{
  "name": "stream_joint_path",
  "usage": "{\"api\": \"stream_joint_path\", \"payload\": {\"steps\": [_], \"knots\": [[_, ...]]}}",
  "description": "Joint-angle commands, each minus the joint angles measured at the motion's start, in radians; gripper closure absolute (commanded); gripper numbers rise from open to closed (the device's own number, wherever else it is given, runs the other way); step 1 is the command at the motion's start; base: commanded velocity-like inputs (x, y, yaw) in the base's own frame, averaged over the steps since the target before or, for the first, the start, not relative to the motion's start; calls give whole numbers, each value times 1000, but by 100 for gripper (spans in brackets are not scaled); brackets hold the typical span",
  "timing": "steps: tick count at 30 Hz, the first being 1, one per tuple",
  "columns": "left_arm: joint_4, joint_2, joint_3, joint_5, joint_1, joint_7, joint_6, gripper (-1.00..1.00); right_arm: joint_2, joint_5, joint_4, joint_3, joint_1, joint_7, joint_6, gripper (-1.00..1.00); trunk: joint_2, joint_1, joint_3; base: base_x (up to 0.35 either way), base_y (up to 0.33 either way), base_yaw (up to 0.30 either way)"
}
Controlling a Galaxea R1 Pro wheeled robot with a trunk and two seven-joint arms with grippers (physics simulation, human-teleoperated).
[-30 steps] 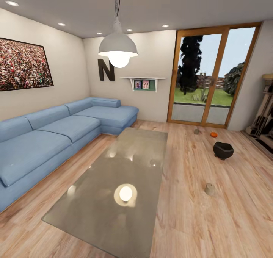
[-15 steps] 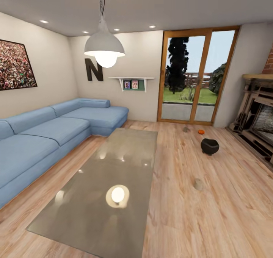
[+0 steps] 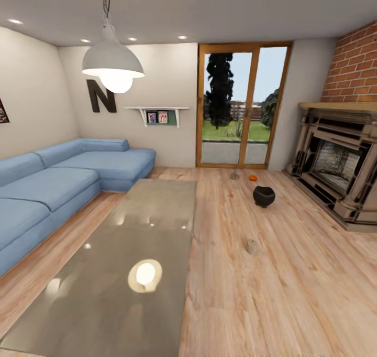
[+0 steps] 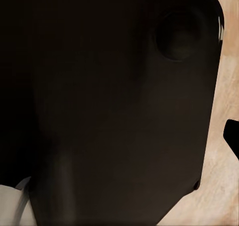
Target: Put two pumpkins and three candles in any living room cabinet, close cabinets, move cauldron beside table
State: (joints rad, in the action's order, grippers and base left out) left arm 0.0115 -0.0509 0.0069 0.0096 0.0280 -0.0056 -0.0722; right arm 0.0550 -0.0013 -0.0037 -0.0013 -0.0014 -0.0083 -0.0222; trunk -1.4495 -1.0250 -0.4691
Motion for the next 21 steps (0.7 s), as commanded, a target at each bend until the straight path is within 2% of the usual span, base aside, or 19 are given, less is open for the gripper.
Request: {"api": "stream_joint_path", "payload": {"steps": [1,21], "knots": [[-1,0,1,1,1,-1,-3,-100,0,0,0,0,0,-1,-2,-100,0,0,-1,0,0,-288],[1,7,-3,-7,1,5,-6,-100,-1,-1,0,-2,0,-1,-5,-100,0,0,-1,0,0,-290]]}}
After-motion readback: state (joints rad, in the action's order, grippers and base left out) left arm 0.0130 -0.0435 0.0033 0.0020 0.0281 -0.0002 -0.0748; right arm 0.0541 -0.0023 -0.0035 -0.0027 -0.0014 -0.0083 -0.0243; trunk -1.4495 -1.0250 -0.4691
